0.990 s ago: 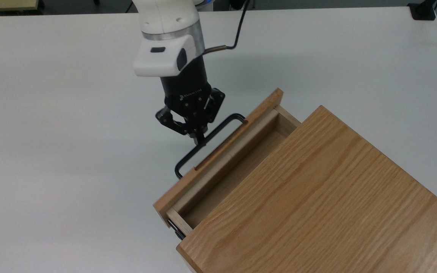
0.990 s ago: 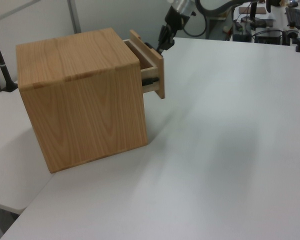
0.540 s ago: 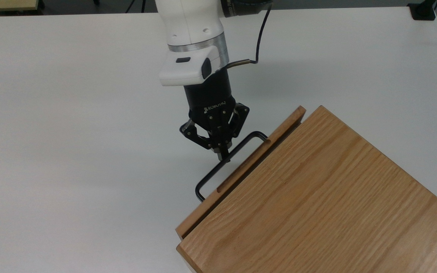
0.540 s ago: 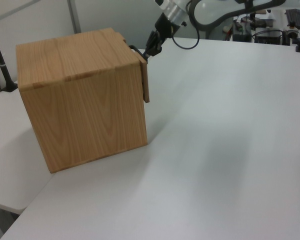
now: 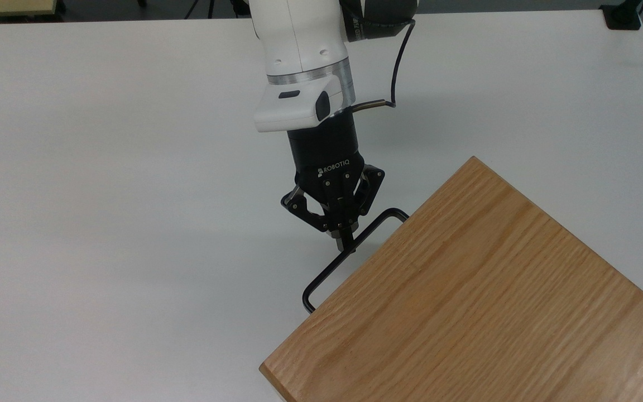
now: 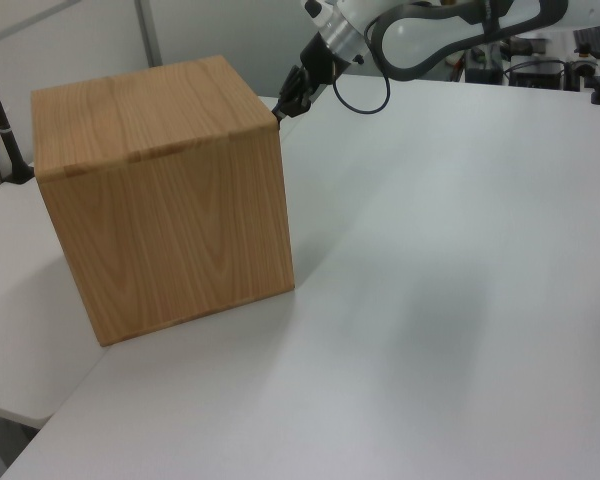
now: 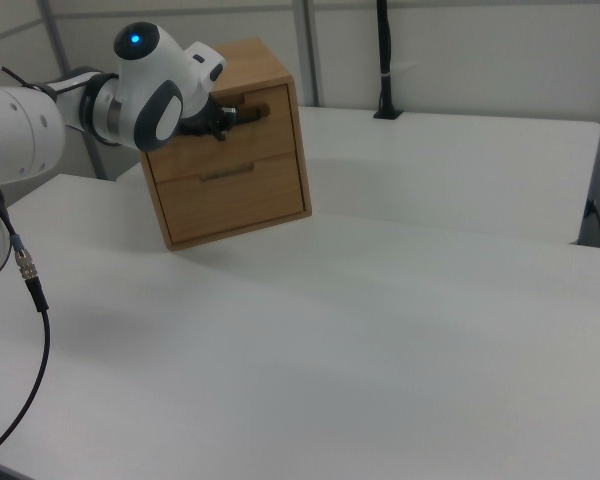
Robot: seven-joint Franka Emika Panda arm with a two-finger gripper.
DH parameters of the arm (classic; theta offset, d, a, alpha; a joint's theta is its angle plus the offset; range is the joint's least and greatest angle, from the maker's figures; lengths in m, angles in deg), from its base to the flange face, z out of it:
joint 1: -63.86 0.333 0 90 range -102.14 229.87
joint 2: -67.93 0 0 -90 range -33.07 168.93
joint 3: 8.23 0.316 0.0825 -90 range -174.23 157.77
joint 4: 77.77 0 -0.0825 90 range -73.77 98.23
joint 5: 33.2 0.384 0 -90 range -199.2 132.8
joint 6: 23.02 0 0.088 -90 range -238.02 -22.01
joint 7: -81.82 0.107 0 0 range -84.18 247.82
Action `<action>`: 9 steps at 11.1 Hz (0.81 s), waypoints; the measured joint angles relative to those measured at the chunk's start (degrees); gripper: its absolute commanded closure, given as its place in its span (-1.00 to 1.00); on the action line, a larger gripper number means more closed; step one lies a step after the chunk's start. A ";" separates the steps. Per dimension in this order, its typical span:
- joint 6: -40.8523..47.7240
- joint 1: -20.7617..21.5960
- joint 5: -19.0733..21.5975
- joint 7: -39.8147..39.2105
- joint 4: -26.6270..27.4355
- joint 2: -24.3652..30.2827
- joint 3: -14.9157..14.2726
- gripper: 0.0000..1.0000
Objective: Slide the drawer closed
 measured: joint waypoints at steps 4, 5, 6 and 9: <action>6.45 -1.19 -0.10 -1.69 -0.05 1.92 -0.05 1.00; 12.80 -2.39 -0.10 -2.18 -0.09 3.81 -0.08 1.00; 19.53 -3.86 -0.10 -2.28 -0.14 6.28 -0.11 1.00; 36.39 -7.51 -0.06 -1.13 0.51 13.03 -0.44 1.00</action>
